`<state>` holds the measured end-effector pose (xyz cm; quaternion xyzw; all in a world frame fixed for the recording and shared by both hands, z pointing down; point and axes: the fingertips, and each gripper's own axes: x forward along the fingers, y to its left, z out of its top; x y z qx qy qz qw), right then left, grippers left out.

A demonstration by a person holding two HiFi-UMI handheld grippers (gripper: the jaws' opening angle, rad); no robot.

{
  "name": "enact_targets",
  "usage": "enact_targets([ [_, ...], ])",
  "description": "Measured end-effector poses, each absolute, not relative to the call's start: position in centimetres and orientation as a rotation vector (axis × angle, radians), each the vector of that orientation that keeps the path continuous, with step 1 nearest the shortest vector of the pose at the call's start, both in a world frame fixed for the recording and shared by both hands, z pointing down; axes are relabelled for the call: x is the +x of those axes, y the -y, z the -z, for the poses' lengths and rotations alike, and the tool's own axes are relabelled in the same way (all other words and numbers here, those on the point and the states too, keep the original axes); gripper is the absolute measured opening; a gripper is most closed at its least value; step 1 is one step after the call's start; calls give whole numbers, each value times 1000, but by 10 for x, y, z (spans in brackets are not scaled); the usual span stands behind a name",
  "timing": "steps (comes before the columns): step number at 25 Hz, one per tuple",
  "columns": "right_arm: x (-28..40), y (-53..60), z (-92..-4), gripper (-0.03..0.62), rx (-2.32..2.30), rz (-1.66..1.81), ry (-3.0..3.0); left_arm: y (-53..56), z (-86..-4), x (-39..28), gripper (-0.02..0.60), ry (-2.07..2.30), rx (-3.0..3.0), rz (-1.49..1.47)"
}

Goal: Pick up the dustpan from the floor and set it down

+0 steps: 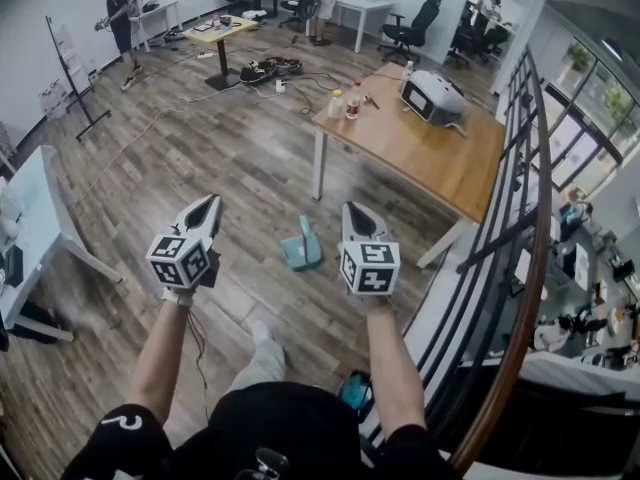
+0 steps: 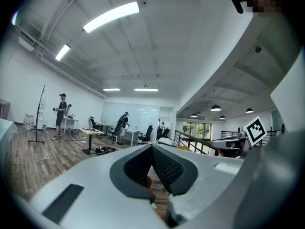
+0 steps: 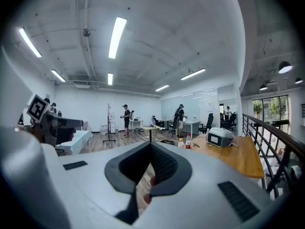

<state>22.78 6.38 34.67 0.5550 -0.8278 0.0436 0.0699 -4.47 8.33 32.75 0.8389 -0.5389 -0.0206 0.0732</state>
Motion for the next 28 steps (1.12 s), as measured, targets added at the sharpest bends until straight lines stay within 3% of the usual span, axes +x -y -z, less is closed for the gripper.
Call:
enact_targets([
  [28, 114, 149, -358, -8, 1718, -194, 2427, 143, -338, -132, -6, 1440, 2581, 23],
])
